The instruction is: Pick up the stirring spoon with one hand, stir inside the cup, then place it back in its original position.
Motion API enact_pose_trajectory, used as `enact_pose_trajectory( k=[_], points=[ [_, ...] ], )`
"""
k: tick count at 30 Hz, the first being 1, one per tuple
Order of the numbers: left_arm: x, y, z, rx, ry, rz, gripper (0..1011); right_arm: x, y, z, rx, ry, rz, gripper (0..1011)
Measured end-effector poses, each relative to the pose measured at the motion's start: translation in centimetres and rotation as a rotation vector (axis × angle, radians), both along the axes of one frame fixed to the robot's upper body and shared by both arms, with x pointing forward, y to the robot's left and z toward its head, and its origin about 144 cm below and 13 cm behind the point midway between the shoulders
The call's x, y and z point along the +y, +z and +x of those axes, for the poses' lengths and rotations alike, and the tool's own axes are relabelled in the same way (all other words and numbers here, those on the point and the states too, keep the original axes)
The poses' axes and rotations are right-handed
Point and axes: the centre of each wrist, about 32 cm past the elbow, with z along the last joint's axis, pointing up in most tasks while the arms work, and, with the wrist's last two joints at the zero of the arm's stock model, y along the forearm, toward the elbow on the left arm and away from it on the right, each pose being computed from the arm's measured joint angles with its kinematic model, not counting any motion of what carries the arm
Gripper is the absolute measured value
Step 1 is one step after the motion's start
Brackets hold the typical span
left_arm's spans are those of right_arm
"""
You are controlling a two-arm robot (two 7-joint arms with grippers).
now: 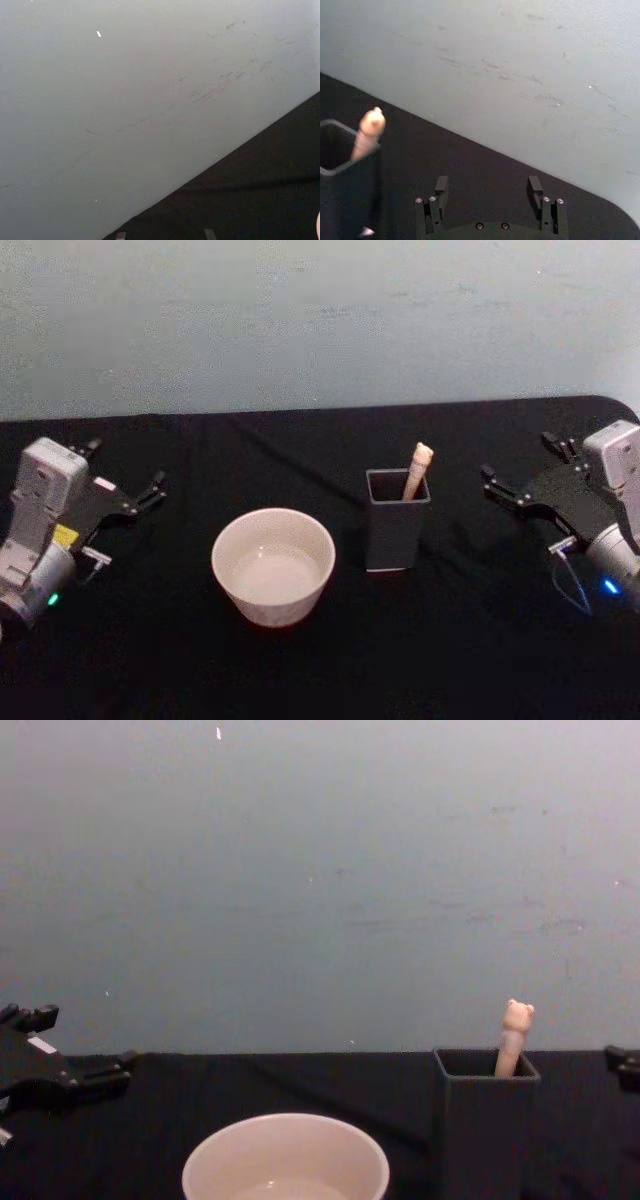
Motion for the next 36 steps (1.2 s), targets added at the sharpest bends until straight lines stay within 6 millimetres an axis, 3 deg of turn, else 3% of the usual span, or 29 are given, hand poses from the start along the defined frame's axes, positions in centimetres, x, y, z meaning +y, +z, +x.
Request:
enact_pose_trajectory(
  k=[11, 20, 36],
  points=[
    [0.0, 0.0, 0.0, 0.0, 0.0, 0.0, 1002, -0.4, 2.1, -1.0, 0.102, 0.14, 0.193, 1000],
    [0.0, 0.0, 0.0, 0.0, 0.0, 0.0, 1001, 0.1, 2.5, -1.2, 0.154, 0.265, 0.252, 1000],
    [0.0, 0.0, 0.0, 0.0, 0.0, 0.0, 1001, 3.0, 2.0, 1.6, 0.189, 0.323, 0.311, 1000]
  ],
)
